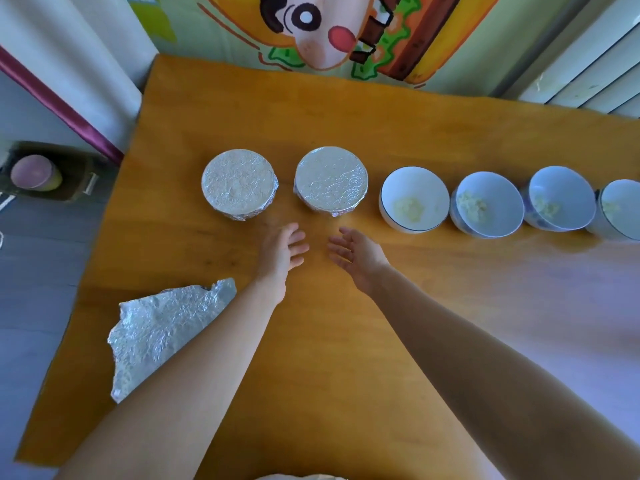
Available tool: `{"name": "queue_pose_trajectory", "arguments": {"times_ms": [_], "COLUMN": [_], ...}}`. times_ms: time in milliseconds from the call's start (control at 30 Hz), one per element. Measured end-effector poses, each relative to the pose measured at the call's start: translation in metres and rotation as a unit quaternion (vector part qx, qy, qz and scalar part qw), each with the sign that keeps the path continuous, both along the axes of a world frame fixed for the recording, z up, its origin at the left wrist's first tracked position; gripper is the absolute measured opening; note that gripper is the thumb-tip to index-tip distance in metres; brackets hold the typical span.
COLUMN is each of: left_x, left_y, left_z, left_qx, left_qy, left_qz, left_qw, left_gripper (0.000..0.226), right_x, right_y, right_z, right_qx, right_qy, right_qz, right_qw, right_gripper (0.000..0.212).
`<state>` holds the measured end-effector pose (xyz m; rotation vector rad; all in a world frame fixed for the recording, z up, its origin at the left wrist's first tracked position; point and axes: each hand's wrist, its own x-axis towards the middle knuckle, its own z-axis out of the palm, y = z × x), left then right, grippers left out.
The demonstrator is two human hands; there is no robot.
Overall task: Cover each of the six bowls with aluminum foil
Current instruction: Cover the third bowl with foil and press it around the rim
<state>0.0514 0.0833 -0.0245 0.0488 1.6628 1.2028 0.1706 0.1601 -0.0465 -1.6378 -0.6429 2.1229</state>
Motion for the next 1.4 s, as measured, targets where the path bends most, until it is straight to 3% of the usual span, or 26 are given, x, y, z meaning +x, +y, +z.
{"name": "queue_pose_trajectory", "arguments": {"times_ms": [133,233,300,400,500,733,900,1000,1100,1200,1300,1400], "left_x": [0.005,0.006,0.005,0.009,0.013,-0.009,-0.031,-0.046,-0.056,-0.067,-0.067,-0.056], "left_y": [-0.064,-0.118,-0.154,-0.204,-0.238,-0.257,-0.265,-0.267,-0.265,-0.259,-0.246,-0.229], "left_z": [0.000,-0.003,-0.009,-0.020,-0.031,-0.042,-0.040,-0.040,-0.036,-0.026,-0.011,0.005], "left_qx": [-0.022,-0.108,-0.209,-0.322,-0.316,-0.168,-0.115,-0.055,-0.016,-0.016,0.012,0.085], "left_qy": [0.223,0.405,0.475,0.455,0.447,0.482,0.484,0.457,0.424,0.435,0.487,0.578], "left_qz": [0.004,0.014,-0.036,-0.174,-0.247,-0.253,-0.263,-0.254,-0.210,-0.117,-0.086,-0.155], "left_qw": [0.974,0.908,0.854,0.812,0.800,0.822,0.827,0.851,0.881,0.893,0.869,0.797], "left_gripper": [0.026,0.018,0.026,0.065,0.079,0.046,0.051,0.039,0.006,0.010,0.014,0.015], "right_x": [-0.001,-0.003,-0.004,-0.003,0.001,-0.011,-0.037,-0.045,-0.050,-0.054,-0.055,-0.054], "right_y": [-0.042,-0.074,-0.096,-0.126,-0.154,-0.183,-0.193,-0.200,-0.206,-0.208,-0.206,-0.201], "right_z": [0.012,0.019,0.021,0.021,0.015,0.006,0.001,-0.003,-0.008,-0.012,-0.013,-0.008], "right_qx": [0.002,0.020,0.035,0.043,0.045,0.071,0.077,0.096,0.115,0.120,0.120,0.158], "right_qy": [-0.038,-0.043,-0.042,-0.031,-0.025,-0.044,-0.070,-0.091,-0.116,-0.134,-0.144,-0.168], "right_qz": [0.129,0.224,0.271,0.328,0.370,0.359,0.327,0.321,0.316,0.307,0.293,0.205], "right_qw": [0.991,0.974,0.961,0.943,0.927,0.930,0.939,0.938,0.935,0.935,0.938,0.951], "right_gripper": [0.026,0.027,0.028,0.022,0.018,0.018,0.011,0.009,0.009,0.011,0.008,0.018]}}
